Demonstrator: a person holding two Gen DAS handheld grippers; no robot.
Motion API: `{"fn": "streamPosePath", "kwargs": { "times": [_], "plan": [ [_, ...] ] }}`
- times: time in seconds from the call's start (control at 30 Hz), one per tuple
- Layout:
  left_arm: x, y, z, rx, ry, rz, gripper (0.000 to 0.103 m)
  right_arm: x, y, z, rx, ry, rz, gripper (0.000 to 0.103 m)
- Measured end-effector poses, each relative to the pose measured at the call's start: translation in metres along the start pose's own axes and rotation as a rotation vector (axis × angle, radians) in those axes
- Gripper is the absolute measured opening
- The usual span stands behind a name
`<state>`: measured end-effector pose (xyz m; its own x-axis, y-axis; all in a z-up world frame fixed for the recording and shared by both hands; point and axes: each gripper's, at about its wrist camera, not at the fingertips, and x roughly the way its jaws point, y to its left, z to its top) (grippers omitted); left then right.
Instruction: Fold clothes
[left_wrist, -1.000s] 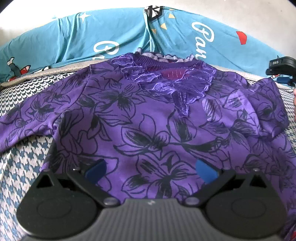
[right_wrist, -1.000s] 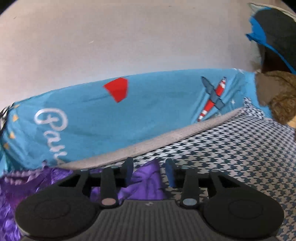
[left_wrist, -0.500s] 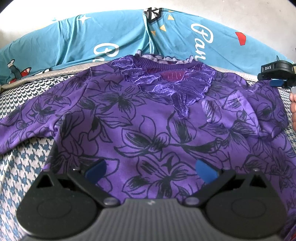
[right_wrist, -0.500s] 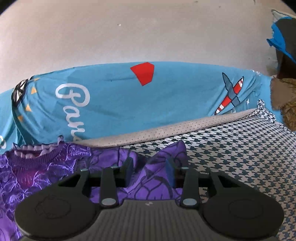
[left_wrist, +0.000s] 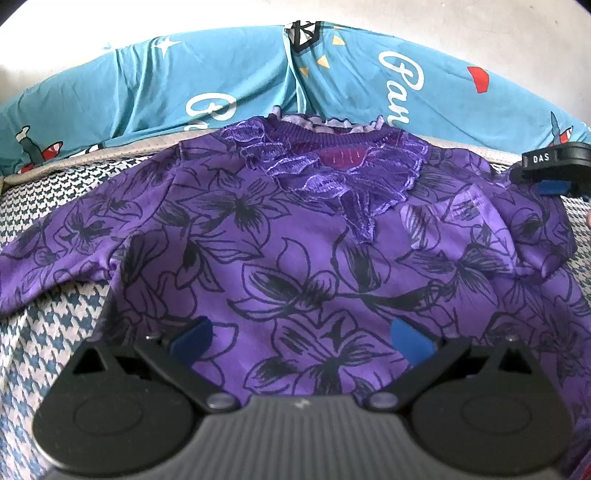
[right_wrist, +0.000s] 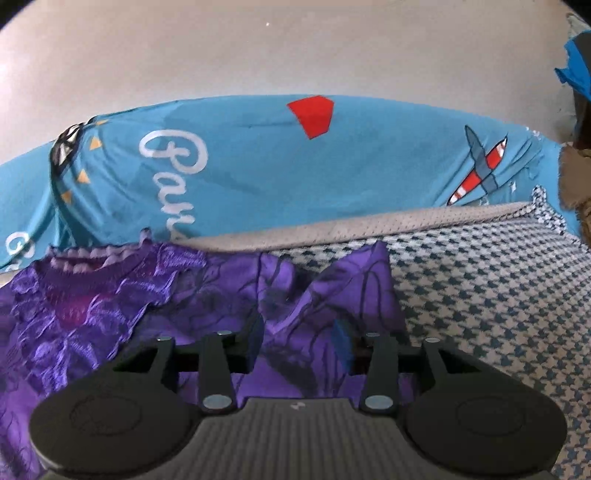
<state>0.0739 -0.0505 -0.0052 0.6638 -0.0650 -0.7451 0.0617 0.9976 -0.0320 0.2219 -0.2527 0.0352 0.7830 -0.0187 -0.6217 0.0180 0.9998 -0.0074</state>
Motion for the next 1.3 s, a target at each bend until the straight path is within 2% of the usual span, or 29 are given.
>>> {"fn": "streamPosePath", "kwargs": {
  "times": [0.3, 0.43, 0.57, 0.77, 0.8, 0.87, 0.93, 1.0, 1.03, 1.2, 1.3],
  "plan": [
    [0.003, 0.002, -0.001, 0.005, 0.019, 0.038, 0.103, -0.024, 0.012, -0.022, -0.023, 0.066, 0.203, 0.061],
    [0.005, 0.002, -0.001, 0.012, 0.032, 0.053, 0.103, -0.025, 0.026, -0.032, -0.080, 0.071, 0.234, 0.070],
    [0.007, 0.003, -0.001, 0.011, 0.043, 0.060, 0.103, -0.020, 0.039, -0.039, -0.118, 0.118, 0.301, 0.071],
    [0.010, 0.004, -0.001, 0.012, 0.057, 0.067, 0.103, -0.015, 0.059, -0.054, -0.211, 0.149, 0.342, 0.071],
    [0.010, 0.004, -0.001, 0.014, 0.058, 0.068, 0.103, -0.014, 0.062, -0.057, -0.229, 0.145, 0.337, 0.070],
    [0.010, 0.004, -0.001, 0.015, 0.059, 0.067, 0.103, -0.013, 0.067, -0.061, -0.265, 0.142, 0.328, 0.055],
    [0.010, 0.004, -0.001, 0.014, 0.059, 0.064, 0.103, -0.014, 0.068, -0.064, -0.284, 0.129, 0.301, 0.032],
    [0.009, 0.004, -0.001, 0.010, 0.059, 0.057, 0.103, -0.014, 0.064, -0.062, -0.271, 0.113, 0.300, 0.017],
    [0.009, 0.004, 0.000, 0.008, 0.060, 0.050, 0.103, -0.016, 0.060, -0.060, -0.251, 0.106, 0.307, 0.014],
    [0.006, 0.009, 0.004, -0.034, 0.047, -0.026, 0.103, -0.042, 0.045, -0.050, -0.145, 0.043, 0.364, 0.013],
    [0.005, 0.013, 0.007, -0.066, 0.044, -0.055, 0.103, -0.062, 0.050, -0.054, -0.159, 0.035, 0.439, 0.015]
  ]
}}
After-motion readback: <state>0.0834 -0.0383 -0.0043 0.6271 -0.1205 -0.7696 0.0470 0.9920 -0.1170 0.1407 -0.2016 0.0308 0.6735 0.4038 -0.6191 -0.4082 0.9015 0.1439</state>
